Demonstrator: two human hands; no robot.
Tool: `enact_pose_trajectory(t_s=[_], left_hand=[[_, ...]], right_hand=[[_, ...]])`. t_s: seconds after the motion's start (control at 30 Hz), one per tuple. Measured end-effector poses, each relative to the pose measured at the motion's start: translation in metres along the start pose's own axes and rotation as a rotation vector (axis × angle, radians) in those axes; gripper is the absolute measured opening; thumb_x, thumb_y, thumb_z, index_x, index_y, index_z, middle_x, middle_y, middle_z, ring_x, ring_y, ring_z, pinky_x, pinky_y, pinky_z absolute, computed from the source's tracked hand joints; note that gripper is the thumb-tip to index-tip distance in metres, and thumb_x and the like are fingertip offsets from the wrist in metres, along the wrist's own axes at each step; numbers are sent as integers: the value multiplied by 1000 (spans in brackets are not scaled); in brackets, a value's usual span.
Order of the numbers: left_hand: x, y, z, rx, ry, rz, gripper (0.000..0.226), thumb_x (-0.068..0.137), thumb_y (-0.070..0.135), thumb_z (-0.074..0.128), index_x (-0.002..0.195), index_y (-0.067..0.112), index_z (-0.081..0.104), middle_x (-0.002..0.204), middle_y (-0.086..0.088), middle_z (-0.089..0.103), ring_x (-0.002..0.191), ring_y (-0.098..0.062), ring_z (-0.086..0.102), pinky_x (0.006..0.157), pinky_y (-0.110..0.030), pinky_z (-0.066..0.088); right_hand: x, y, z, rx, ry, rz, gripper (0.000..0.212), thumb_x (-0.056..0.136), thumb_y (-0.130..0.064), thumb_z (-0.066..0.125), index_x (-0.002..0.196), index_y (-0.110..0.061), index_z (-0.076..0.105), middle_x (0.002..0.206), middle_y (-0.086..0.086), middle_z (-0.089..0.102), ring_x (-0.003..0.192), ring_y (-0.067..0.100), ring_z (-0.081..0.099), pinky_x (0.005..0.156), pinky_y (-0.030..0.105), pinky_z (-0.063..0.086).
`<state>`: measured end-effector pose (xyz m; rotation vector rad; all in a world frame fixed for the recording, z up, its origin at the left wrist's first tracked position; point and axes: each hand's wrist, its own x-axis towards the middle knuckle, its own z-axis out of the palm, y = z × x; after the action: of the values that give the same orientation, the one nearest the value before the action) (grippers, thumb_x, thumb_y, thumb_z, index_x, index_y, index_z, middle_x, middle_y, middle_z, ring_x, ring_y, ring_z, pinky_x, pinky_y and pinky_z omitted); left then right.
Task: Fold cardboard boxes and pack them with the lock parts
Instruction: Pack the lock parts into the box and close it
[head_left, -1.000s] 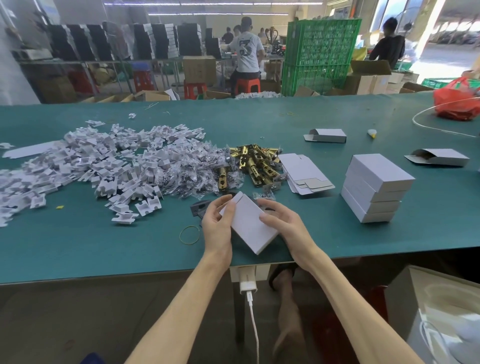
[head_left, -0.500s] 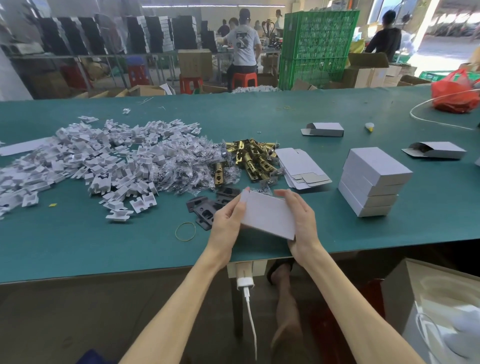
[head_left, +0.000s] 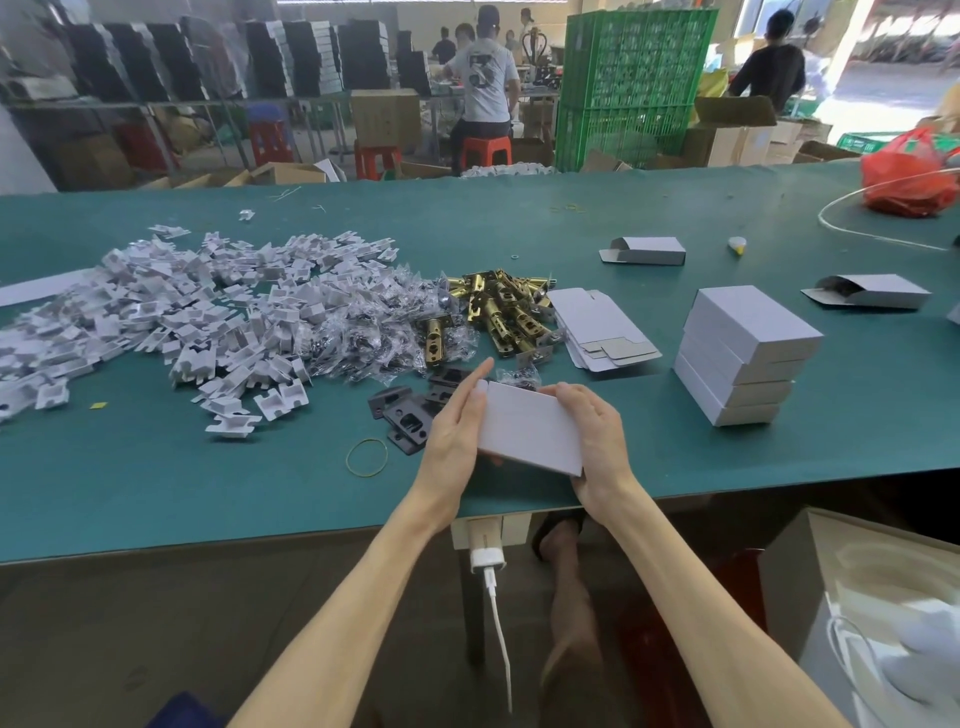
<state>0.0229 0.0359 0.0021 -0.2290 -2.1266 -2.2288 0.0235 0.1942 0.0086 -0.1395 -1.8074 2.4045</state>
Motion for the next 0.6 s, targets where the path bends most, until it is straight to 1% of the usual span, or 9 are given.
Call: enact_pose_trajectory(t_s=[0.07,0.2,0.27,0.4,0.6], left_hand=[[0,0,0,-17,22,-15,30,110,45,46,135,51,61,115,-6,69,87,-15,61,62,-37,54],[0,0,0,-30,44,-23,29,109,44,48,133,47,65,103,9,72,83,-12,63,55,-33,55],[0,-1,0,-39,54,-21,29,109,43,49,132,44,66,98,12,72,79,-9,64,52,-29,54],[-1,0,0,-46,62,-16,29,107,43,51,129,41,69,99,15,74,78,-4,65,52,-25,53],[-1,1,1,-53,78,-16,27,109,40,50,127,42,70,99,17,73,79,-5,66,51,-27,55]], right_hand=[[0,1,0,-4,-1,3,20,97,-30,63,95,-14,75,87,-1,75,74,10,69,56,22,52],[2,2,-1,-10,1,11,21,97,-26,62,97,-10,74,84,-2,73,71,9,67,54,21,51],[2,2,-1,-17,4,18,20,97,-26,62,97,-9,74,84,-2,74,71,9,67,54,21,51],[2,1,-1,-26,2,32,21,97,-28,63,98,-11,75,86,-2,74,72,10,68,55,22,51],[0,-1,0,-20,1,37,22,97,-29,63,100,-10,74,87,-1,74,74,10,68,56,22,52]])
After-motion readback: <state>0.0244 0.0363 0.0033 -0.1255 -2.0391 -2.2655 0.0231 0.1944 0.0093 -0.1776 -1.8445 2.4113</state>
